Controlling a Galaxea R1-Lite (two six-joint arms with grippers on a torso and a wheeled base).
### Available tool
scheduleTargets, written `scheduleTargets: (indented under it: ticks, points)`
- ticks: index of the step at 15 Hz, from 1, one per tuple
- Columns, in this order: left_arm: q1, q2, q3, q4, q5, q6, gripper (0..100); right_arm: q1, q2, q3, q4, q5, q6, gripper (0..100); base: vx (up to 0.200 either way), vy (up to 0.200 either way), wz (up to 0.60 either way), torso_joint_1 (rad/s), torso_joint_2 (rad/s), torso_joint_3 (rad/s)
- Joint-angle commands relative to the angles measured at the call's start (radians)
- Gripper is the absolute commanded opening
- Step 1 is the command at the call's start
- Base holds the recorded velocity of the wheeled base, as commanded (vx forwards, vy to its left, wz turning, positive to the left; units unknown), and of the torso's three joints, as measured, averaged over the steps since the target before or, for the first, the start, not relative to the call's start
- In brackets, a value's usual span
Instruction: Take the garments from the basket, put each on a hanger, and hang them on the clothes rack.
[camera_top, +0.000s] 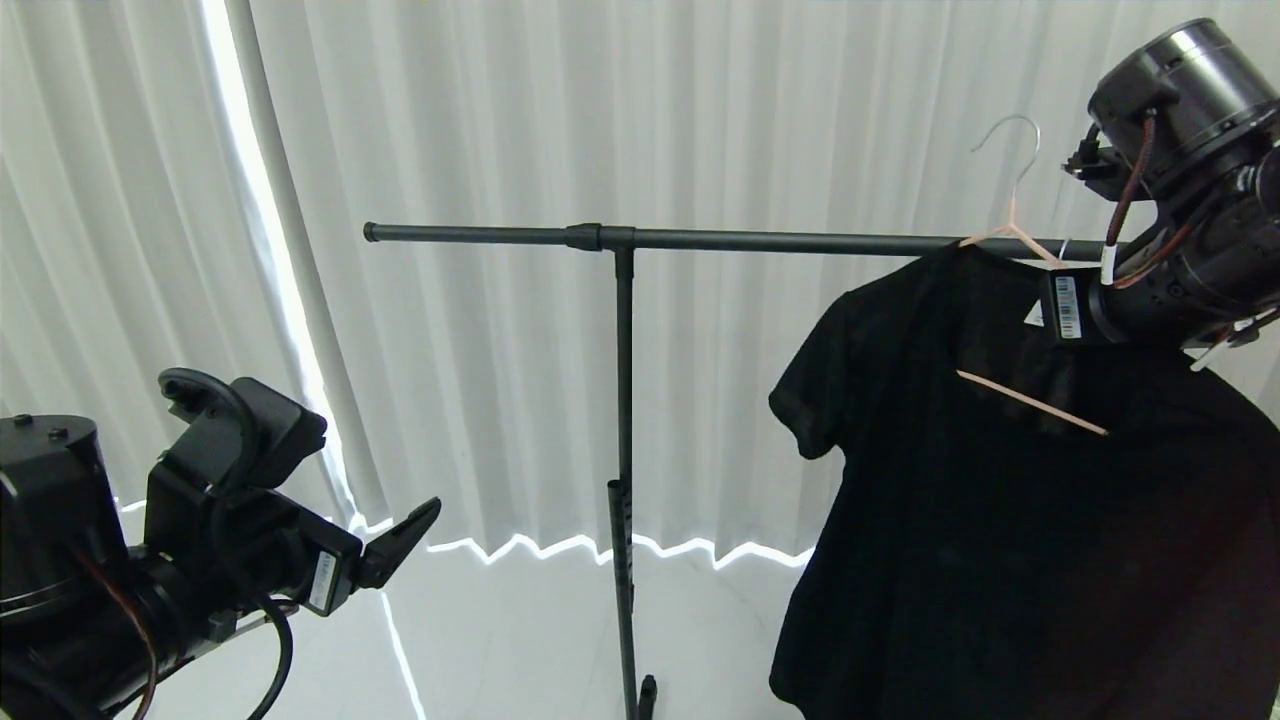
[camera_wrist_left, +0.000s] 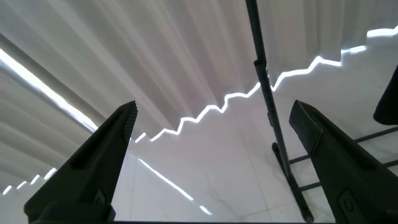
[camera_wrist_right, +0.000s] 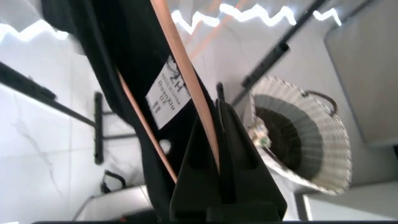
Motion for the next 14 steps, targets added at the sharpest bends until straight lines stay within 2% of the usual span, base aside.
scheduleTargets:
  ticks: [1, 3, 7, 9, 11, 14]
  points:
    - [0.000, -0.002, 0.000, 0.000, 0.000, 0.000, 100, 0.008, 0.026, 0.000, -0.035, -0.001, -0.003, 0, 0.000, 0.000, 0.00, 0.000, 0.00, 0.000]
    - [0.000, -0.002, 0.000, 0.000, 0.000, 0.000, 100, 0.016, 0.042, -0.001, -0.054, -0.001, -0.003, 0, 0.000, 0.000, 0.00, 0.000, 0.00, 0.000]
    - [-0.002, 0.000, 0.000, 0.000, 0.000, 0.000, 100, 0.097, 0.055, 0.002, -0.054, -0.001, 0.004, 0, 0.000, 0.000, 0.00, 0.000, 0.00, 0.000]
    - [-0.002, 0.000, 0.000, 0.000, 0.000, 0.000, 100, 0.109, 0.065, 0.002, -0.054, -0.001, 0.012, 0, 0.000, 0.000, 0.00, 0.000, 0.00, 0.000]
    - [-0.002, 0.000, 0.000, 0.000, 0.000, 0.000, 100, 0.120, 0.104, 0.006, -0.052, -0.034, 0.066, 0, 0.000, 0.000, 0.00, 0.000, 0.00, 0.000]
    - [0.000, 0.000, 0.000, 0.000, 0.002, 0.000, 100, 0.106, 0.144, 0.005, -0.054, -0.099, 0.087, 0, 0.000, 0.000, 0.00, 0.000, 0.00, 0.000]
